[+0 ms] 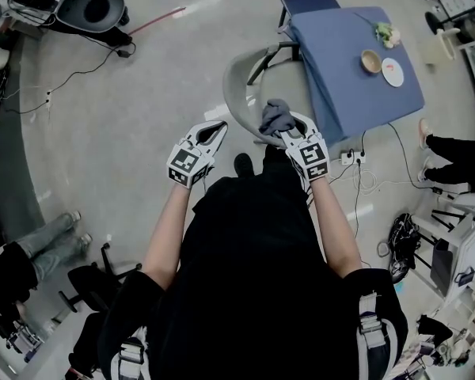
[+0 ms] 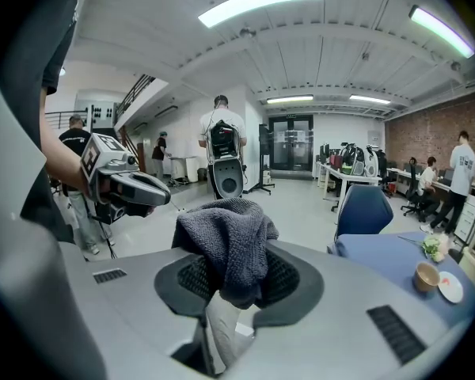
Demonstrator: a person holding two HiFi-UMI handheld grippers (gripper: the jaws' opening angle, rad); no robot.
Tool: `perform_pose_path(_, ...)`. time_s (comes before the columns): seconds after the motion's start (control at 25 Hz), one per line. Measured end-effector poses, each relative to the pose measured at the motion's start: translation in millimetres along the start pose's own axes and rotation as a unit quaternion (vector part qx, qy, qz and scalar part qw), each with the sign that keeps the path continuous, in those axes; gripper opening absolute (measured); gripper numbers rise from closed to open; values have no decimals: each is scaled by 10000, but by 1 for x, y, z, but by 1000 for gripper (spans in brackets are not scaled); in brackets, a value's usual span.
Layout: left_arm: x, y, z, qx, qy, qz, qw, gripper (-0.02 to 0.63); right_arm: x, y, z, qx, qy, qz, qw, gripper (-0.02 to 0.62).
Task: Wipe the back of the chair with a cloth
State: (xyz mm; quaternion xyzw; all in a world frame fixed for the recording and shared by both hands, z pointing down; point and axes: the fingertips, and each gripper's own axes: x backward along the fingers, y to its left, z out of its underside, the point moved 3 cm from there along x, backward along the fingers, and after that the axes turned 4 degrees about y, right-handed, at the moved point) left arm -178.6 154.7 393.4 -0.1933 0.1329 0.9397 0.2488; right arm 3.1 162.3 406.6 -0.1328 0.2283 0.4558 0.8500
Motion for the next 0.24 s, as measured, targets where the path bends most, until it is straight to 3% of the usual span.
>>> perform_pose_path(0.24, 7, -3, 4, -9, -34, 63, 10000, 26, 1, 14, 8, -18, 37, -44, 10000, 120)
